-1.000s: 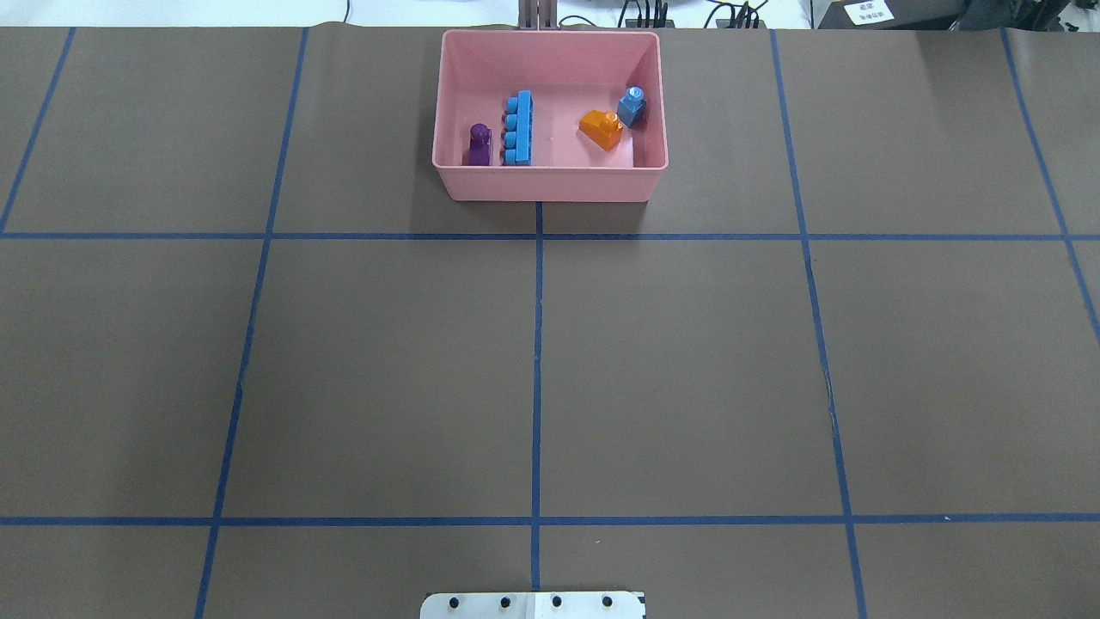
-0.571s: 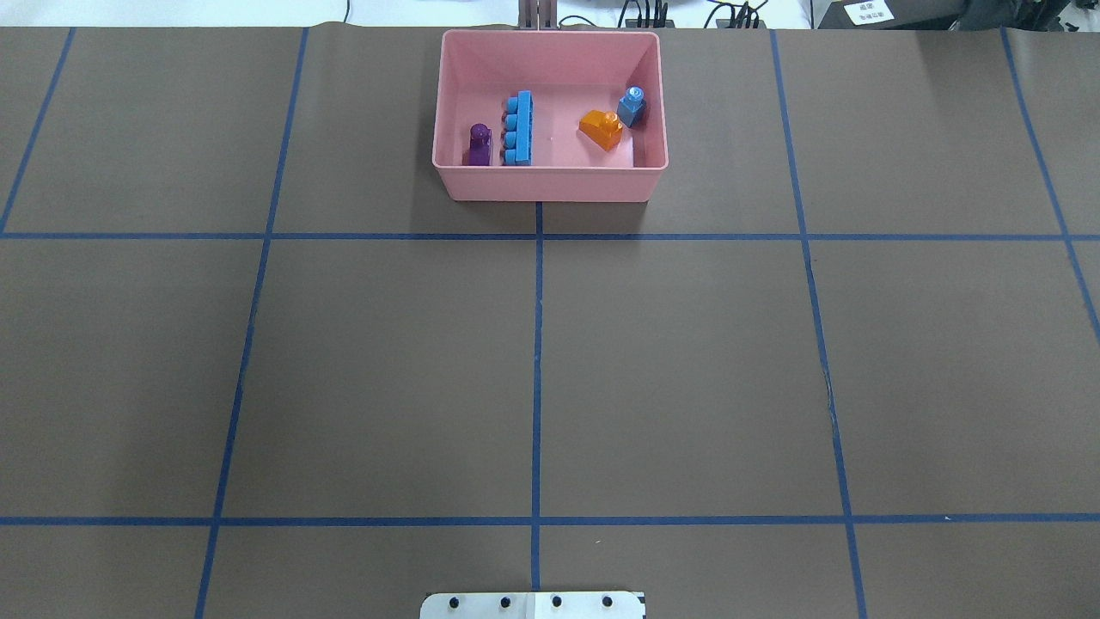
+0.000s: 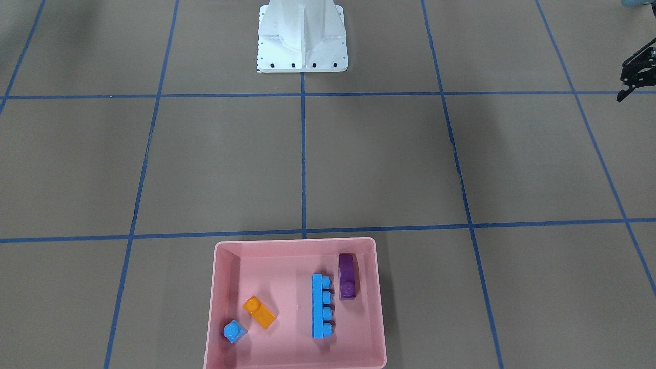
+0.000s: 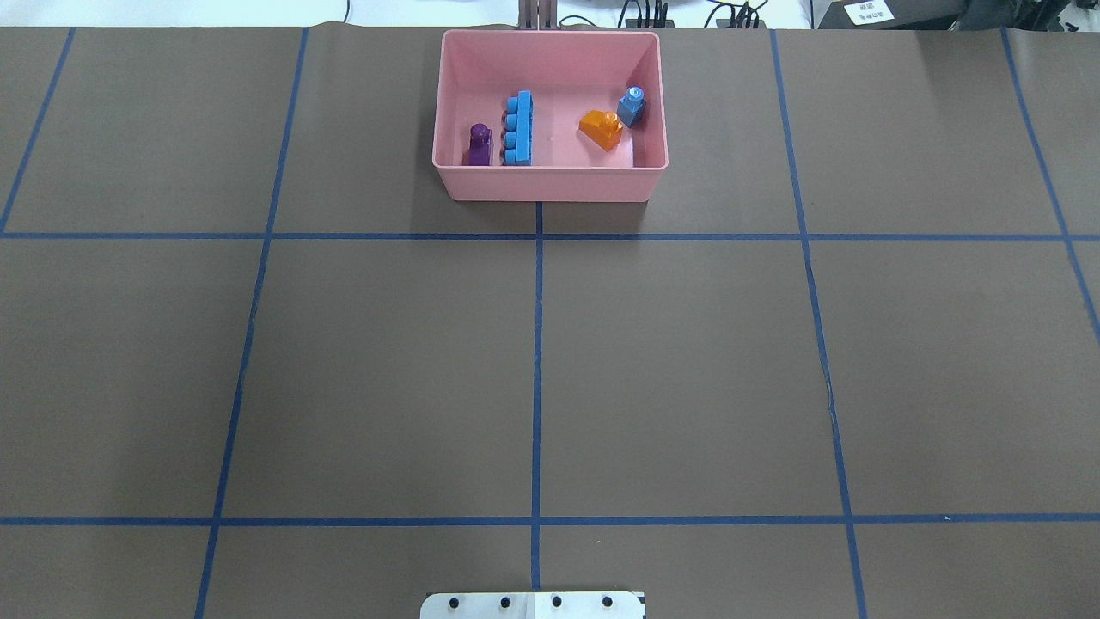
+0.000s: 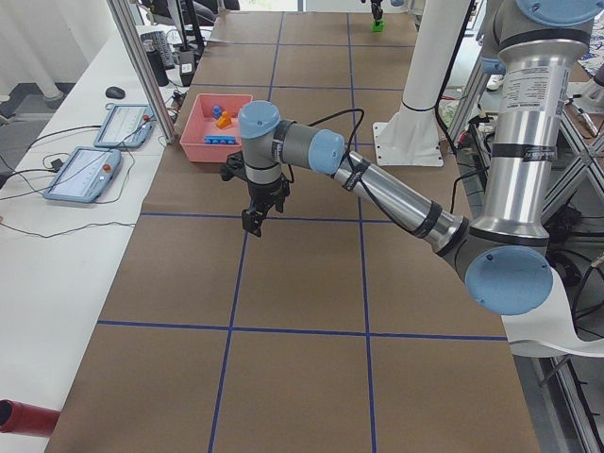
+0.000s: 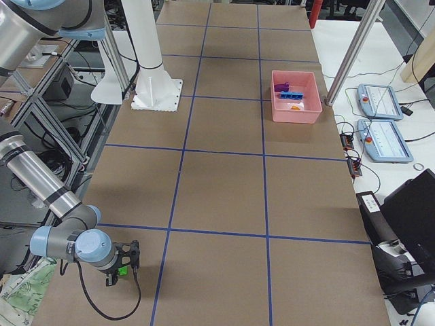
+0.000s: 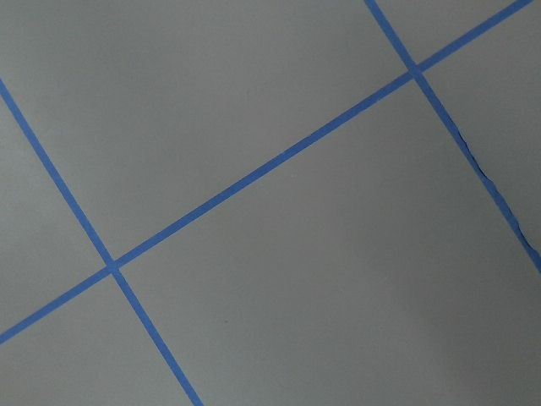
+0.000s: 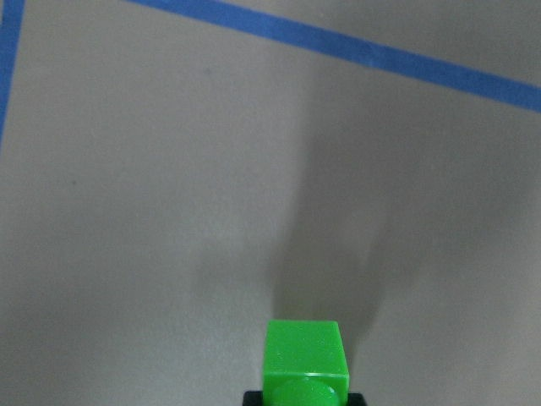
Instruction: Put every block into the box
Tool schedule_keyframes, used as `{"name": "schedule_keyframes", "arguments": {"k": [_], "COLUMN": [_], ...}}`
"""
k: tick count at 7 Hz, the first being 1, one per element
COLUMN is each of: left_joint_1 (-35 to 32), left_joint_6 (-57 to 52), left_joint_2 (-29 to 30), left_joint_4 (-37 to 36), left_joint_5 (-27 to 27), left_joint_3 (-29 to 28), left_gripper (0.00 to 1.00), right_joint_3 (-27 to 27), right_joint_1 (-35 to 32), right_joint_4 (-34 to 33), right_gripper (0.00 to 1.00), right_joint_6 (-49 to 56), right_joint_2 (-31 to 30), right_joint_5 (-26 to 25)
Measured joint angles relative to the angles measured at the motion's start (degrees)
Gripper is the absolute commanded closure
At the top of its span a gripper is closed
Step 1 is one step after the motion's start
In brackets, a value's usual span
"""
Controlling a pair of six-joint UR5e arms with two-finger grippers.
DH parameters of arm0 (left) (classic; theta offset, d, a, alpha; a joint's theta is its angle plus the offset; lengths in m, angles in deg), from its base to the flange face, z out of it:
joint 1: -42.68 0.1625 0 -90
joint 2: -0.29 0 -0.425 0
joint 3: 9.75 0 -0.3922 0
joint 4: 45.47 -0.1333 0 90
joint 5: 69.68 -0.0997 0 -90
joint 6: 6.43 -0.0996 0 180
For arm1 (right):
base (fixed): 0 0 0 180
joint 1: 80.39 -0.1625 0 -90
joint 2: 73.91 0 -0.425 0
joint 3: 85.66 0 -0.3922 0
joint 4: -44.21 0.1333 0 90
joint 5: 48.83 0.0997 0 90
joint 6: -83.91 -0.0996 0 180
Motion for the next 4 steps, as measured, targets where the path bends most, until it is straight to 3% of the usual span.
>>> {"name": "schedule_keyframes", "arguments": {"k": [2, 4], "left_joint_1": [-2.3, -3.5], "left_joint_6": [5.0, 10.5], "left_joint_2": [-2.2, -3.2], "left_joint_4": [0.0, 0.2], "left_joint_5": [0.0, 0.0], "left_joint_3": [-0.8, -2.0], "left_gripper": [0.00, 0.00], "right_joint_3": [5.5, 15.1], "right_joint_1": [-2.2, -3.9], "right_joint_4": [-5.4, -22.4], "right_gripper": [1.00, 1.00], "right_joint_6": [-0.2, -0.3], "right_joint_2": [3.1, 11.1], "right_joint_5": [-0.1, -0.5]}}
